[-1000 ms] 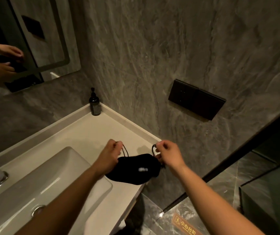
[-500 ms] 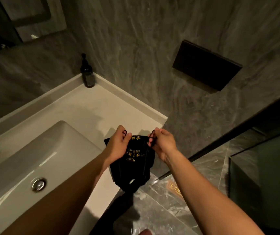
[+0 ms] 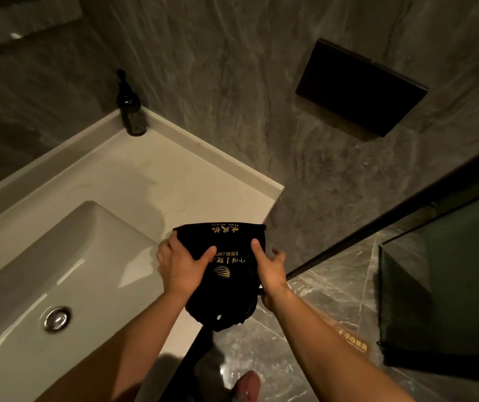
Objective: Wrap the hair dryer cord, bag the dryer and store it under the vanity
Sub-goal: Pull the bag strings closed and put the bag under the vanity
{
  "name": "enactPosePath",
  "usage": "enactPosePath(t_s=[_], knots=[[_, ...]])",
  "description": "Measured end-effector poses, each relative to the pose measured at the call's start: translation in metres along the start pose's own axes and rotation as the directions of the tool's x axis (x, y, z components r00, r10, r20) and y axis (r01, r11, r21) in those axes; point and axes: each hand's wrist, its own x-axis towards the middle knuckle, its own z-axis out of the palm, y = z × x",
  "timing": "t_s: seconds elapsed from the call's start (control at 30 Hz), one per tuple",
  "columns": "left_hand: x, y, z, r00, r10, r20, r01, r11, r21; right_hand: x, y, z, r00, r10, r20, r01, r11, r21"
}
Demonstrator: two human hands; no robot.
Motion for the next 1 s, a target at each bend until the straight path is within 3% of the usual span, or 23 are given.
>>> enactPosePath(t_s=[0.07, 0.13, 0.27, 0.4, 0.5, 0.6, 0.73, 0.83, 1.0], knots=[[0.005, -0.010, 0.006, 0.997, -0.036, 0.073, 0.042, 0.995, -0.091, -0.002, 0.007, -0.002, 0.976, 0.091, 0.197, -0.123, 0.980, 0.156], [0.009, -0.012, 0.006, 0.986, -0.096, 0.134, 0.125, 0.965, -0.229, -0.003, 0.013, -0.005, 0.955, 0.067, 0.290, -0.143, 0.958, 0.250], [0.003, -0.003, 0.009, 0.950, -0.126, 0.286, 0.225, 0.911, -0.345, -0.005, 0.019, -0.008, 0.952, 0.021, 0.306, -0.128, 0.933, 0.335], [-0.015, 0.003, 0.020, 0.959, -0.064, 0.277, 0.185, 0.878, -0.440, -0.004, 0.024, -0.017, 0.940, 0.054, 0.338, -0.180, 0.918, 0.354], [-0.034, 0.009, 0.022, 0.934, -0.069, 0.350, 0.286, 0.730, -0.621, -0.003, 0.025, -0.028, 0.913, 0.063, 0.404, -0.209, 0.922, 0.327], [-0.055, 0.011, 0.033, 0.917, -0.072, 0.393, 0.333, 0.682, -0.651, -0.004, 0.030, -0.047, 0.895, 0.028, 0.445, -0.181, 0.935, 0.306], [-0.096, 0.025, 0.048, 0.949, 0.028, 0.314, 0.204, 0.704, -0.680, 0.002, 0.047, -0.089, 0.893, -0.059, 0.446, -0.087, 0.950, 0.300], [-0.125, 0.041, 0.065, 0.936, 0.077, 0.343, 0.187, 0.717, -0.672, 0.010, 0.059, -0.128, 0.894, -0.092, 0.438, -0.051, 0.951, 0.305], [-0.143, 0.060, 0.085, 0.964, 0.171, 0.206, -0.071, 0.906, -0.417, 0.030, 0.067, -0.191, 0.896, -0.128, 0.425, -0.013, 0.949, 0.315]])
